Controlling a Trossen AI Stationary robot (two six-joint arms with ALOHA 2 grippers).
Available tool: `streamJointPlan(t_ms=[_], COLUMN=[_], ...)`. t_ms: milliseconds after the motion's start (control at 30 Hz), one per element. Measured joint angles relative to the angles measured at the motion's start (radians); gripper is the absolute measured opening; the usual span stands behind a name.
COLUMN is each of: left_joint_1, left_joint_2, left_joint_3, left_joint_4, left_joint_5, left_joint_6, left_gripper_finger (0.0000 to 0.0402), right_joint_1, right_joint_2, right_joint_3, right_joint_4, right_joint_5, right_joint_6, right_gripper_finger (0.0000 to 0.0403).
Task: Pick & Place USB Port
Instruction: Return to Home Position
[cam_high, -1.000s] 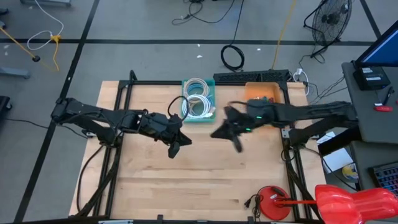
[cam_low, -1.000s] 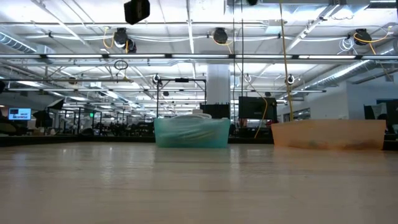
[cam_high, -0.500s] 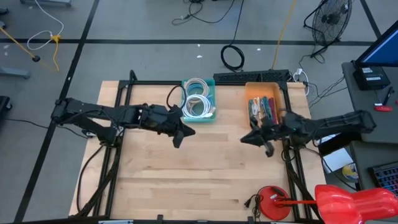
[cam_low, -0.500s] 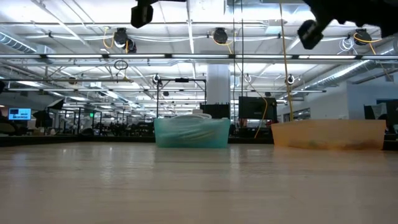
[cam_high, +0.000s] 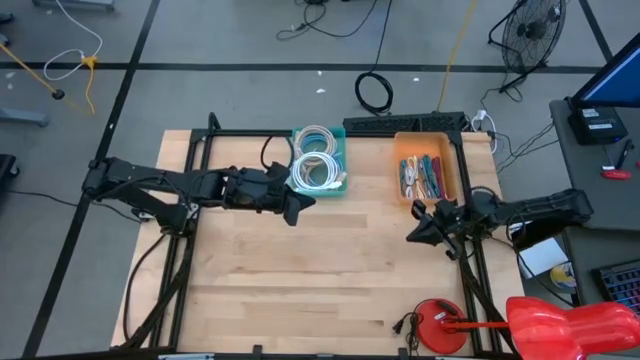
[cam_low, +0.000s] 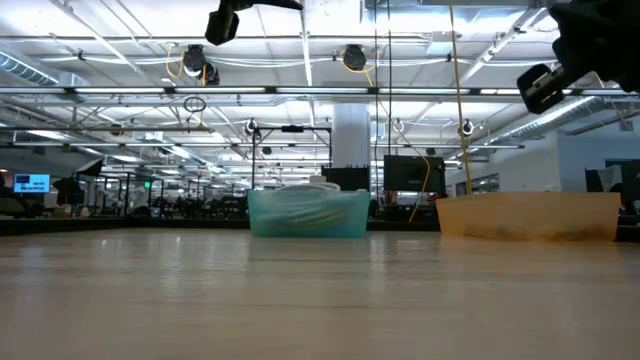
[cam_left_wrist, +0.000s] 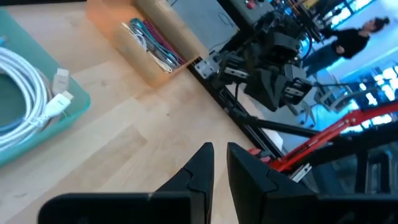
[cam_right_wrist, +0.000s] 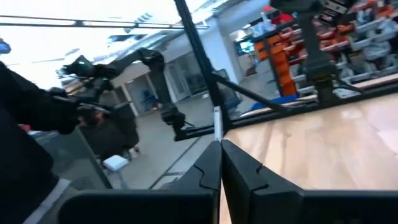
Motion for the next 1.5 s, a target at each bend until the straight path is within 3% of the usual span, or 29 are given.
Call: streamJointPlan(t_ms=[400,600,700,867,1033,1167,1267,1400,1500], left_joint_1=[-0.020,-0.056,-0.075,-0.103,-0.129,-0.148,-0.153,-0.155,-0.151], left_joint_2=[0.000,0.001,0.003,0.003,0.003,0.003,0.003,0.004,0.002], left_joint_3=[0.000,0.000,0.000,0.000,0.000,0.000,0.000,0.000,-0.001], left_joint_4=[-0.001,-0.001,-0.002,-0.002,0.000,-0.001,-0.008,-0.101,-0.123], left_joint_5=[-0.030,-0.052,-0.067,-0.084,-0.110,-0.141,-0.158,-0.148,-0.173], left_joint_6=[-0.062,-0.088,-0.093,-0.115,-0.126,-0.126,-0.090,0.116,0.174], left_gripper_finger=[0.0047,0.0047,0.0047,0.0047,0.0047,0.0047,0.0047,0.0047,0.0046], right_joint_1=[0.000,0.000,-0.001,-0.001,0.000,-0.002,-0.004,-0.004,-0.004], right_joint_2=[-0.111,-0.155,-0.195,-0.289,-0.285,-0.291,-0.290,-0.290,-0.289], right_joint_3=[-0.009,-0.010,-0.010,-0.011,-0.011,-0.011,-0.012,-0.012,-0.012], right_joint_4=[-0.283,-0.373,-0.376,-0.423,-0.459,-0.462,-0.465,-0.462,-0.435], right_joint_5=[-0.002,0.185,0.226,0.179,0.077,0.080,0.101,0.101,0.101], right_joint_6=[-0.121,-0.171,-0.194,-0.190,-0.161,-0.163,-0.154,-0.088,-0.084], right_gripper_finger=[0.0000,0.0000,0.0000,0.0000,0.0000,0.0000,0.0000,0.0000,0.0000])
